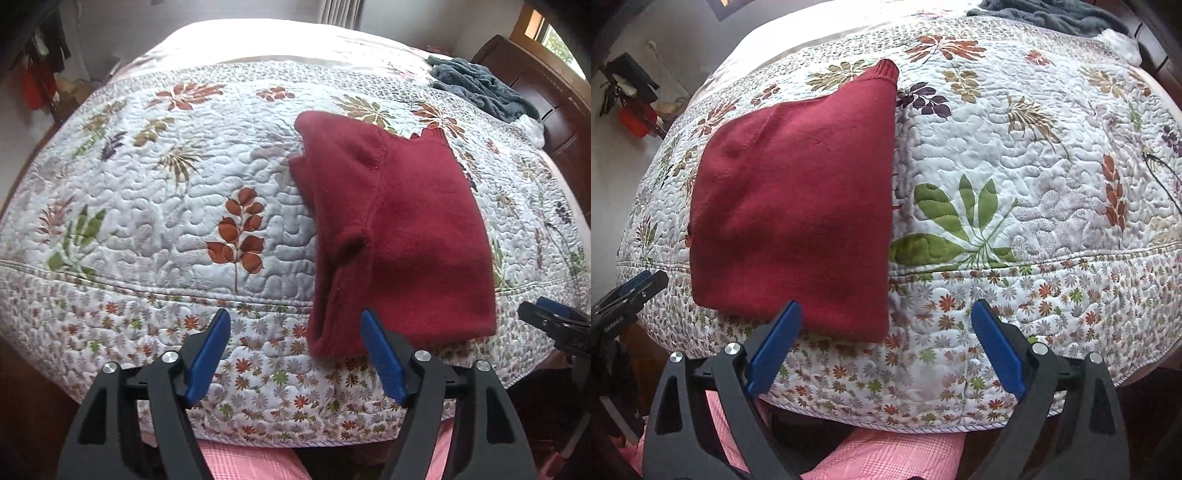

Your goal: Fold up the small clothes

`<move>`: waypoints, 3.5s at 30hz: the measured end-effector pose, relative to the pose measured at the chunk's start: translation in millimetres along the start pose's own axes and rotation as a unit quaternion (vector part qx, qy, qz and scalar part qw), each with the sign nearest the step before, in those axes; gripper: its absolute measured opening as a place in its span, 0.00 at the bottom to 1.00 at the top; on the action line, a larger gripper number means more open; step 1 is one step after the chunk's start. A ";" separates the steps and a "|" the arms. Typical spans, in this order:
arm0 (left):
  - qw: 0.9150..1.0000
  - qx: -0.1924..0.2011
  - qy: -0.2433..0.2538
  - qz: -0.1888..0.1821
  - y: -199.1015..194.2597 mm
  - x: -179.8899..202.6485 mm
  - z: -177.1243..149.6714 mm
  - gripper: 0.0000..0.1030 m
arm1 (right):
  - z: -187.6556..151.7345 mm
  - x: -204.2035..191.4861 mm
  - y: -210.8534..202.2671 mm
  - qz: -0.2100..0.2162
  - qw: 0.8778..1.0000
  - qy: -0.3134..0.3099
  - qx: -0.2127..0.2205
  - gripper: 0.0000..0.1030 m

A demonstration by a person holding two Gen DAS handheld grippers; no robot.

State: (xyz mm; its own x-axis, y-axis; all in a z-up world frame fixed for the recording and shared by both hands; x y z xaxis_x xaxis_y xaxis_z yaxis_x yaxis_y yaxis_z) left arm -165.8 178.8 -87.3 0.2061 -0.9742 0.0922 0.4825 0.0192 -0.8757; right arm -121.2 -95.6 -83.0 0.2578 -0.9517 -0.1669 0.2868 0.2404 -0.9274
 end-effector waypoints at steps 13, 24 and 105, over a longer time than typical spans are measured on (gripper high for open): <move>0.999 0.017 0.003 0.030 -19.4 9.0 0.3 0.80 | 2.7 -16.2 -25.6 -0.057 0.998 -0.025 0.021 0.93; 0.998 0.040 0.008 0.053 -41.6 11.3 -1.3 0.80 | 0.0 -25.5 -49.1 -0.092 0.995 -0.023 0.035 0.93; 0.993 0.072 0.056 0.078 -53.9 40.2 20.6 0.84 | 17.4 -31.2 -57.0 -0.097 0.994 -0.011 0.056 0.95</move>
State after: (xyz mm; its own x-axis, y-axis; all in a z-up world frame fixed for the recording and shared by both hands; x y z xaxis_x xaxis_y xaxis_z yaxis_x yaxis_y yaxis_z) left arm -166.0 143.2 -26.7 0.1965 -0.9754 -0.1000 0.5704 0.1967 -0.7975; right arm -129.5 -76.2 -19.1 0.2077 -0.9780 0.0202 0.4332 0.0734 -0.8983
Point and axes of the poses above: each gripper's, at about its wrist camera, not at the fingertips, and y roughly the way its jaws point, x to its right, z to its top, the point moved 6 cm from there along y, roughly the way its jaws point, and after that the axes turned 2 degrees about x, right-handed, at the moved point
